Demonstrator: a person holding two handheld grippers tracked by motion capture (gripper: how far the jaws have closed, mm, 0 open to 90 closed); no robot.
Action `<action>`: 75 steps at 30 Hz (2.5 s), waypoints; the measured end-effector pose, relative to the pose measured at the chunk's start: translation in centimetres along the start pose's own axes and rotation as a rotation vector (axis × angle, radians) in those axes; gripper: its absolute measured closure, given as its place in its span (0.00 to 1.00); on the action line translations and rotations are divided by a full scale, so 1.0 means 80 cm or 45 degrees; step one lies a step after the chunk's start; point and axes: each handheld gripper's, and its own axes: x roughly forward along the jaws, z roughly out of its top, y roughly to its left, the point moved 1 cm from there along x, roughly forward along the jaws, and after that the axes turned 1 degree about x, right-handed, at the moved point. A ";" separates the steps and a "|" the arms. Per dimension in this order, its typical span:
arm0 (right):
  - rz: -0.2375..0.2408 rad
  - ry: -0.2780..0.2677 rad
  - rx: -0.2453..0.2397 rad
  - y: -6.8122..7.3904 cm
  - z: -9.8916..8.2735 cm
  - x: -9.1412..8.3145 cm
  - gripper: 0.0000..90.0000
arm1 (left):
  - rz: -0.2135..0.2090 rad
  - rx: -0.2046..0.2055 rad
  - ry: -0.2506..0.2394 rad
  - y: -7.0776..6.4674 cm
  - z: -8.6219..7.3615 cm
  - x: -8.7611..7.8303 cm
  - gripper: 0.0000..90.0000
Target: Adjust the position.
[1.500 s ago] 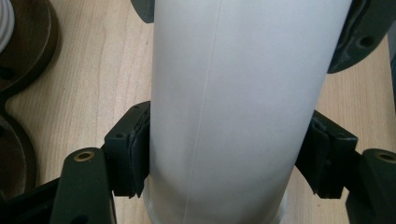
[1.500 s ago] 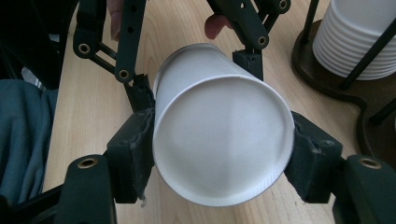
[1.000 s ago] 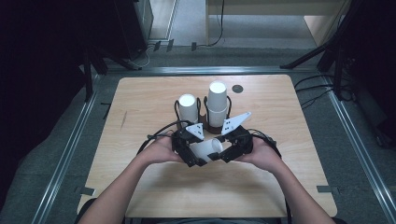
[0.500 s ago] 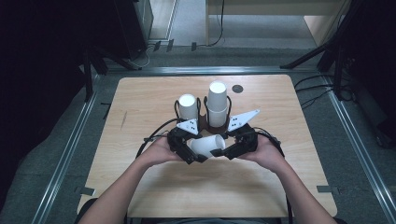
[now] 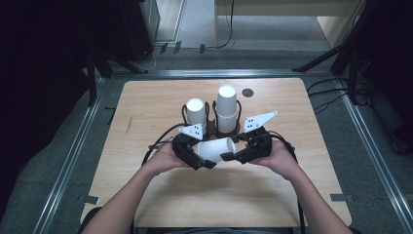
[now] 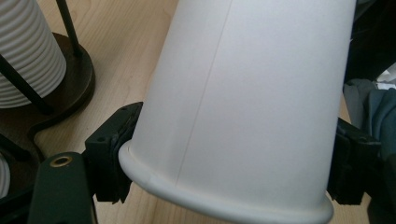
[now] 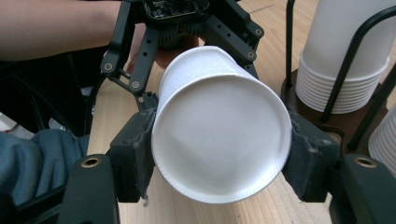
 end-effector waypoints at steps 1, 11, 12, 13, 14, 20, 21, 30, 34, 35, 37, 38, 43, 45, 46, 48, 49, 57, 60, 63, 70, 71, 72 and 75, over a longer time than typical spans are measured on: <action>-0.003 0.002 -0.003 0.000 0.000 0.000 0.39 | 0.001 0.003 0.003 0.000 0.000 -0.001 0.23; -0.056 0.006 -0.021 0.003 0.001 0.000 0.28 | 0.019 0.011 0.014 -0.001 0.006 -0.009 0.26; -0.056 0.006 -0.021 0.003 0.001 0.000 0.28 | 0.019 0.011 0.014 -0.001 0.006 -0.009 0.26; -0.067 0.010 -0.023 0.002 0.001 -0.001 0.28 | 0.032 0.017 0.036 -0.002 0.007 -0.011 0.26; -0.074 0.020 -0.023 0.002 0.001 -0.002 0.27 | 0.032 0.017 0.036 -0.002 0.007 -0.011 0.26; -0.101 0.091 -0.041 0.002 -0.005 0.001 0.25 | 0.080 0.022 0.101 -0.005 0.012 -0.018 0.26; -0.102 0.099 -0.043 0.002 -0.006 0.001 0.25 | 0.093 0.035 0.117 -0.006 0.013 -0.019 0.26; -0.133 0.165 -0.078 0.003 -0.010 0.008 0.25 | 0.127 0.055 0.189 -0.003 0.021 -0.027 0.26; -0.148 0.181 -0.094 0.001 -0.012 0.010 0.25 | 0.144 0.066 0.225 -0.001 0.023 -0.026 0.26; -0.151 0.187 -0.100 0.001 -0.012 0.010 0.25 | 0.145 0.070 0.238 -0.001 0.023 -0.026 0.26; -0.161 0.206 -0.103 0.000 -0.014 0.011 0.25 | 0.144 0.076 0.249 -0.001 0.023 -0.025 0.26; -0.163 0.210 -0.108 0.000 -0.014 0.011 0.25 | 0.145 0.076 0.264 0.000 0.023 -0.024 0.26; -0.165 0.222 -0.103 -0.003 -0.016 0.015 0.25 | 0.134 0.080 0.325 0.004 0.024 -0.013 0.26; -0.164 0.224 -0.107 -0.004 -0.016 0.016 0.25 | 0.129 0.077 0.335 0.004 0.024 -0.010 0.26; -0.164 0.228 -0.107 -0.004 -0.017 0.017 0.25 | 0.121 0.086 0.355 0.005 0.023 -0.007 0.26; -0.168 0.229 -0.104 -0.003 -0.017 0.018 0.25 | 0.118 0.081 0.365 0.006 0.023 -0.005 0.26; -0.167 0.231 -0.105 -0.003 -0.017 0.019 0.25 | 0.115 0.086 0.386 0.007 0.021 -0.001 0.26; -0.161 0.242 -0.118 -0.003 -0.017 0.026 0.25 | 0.064 0.088 0.435 0.007 0.015 0.016 0.26; -0.149 0.254 -0.131 -0.002 -0.018 0.031 0.25 | 0.049 0.094 0.447 0.005 0.015 0.021 0.26; -0.142 0.271 -0.134 -0.001 -0.018 0.035 0.25 | 0.047 0.099 0.457 0.004 0.014 0.024 0.26; -0.107 0.320 -0.159 0.002 -0.020 0.044 0.35 | 0.033 0.114 0.469 0.001 0.014 0.027 0.26; -0.099 0.319 -0.161 0.002 -0.020 0.044 0.36 | 0.030 0.114 0.466 0.001 0.014 0.027 0.26; -0.096 0.318 -0.170 0.003 -0.020 0.044 0.37 | 0.025 0.116 0.465 0.001 0.014 0.027 0.26; -0.092 0.328 -0.176 0.004 -0.019 0.043 0.37 | 0.021 0.109 0.458 0.001 0.013 0.027 0.25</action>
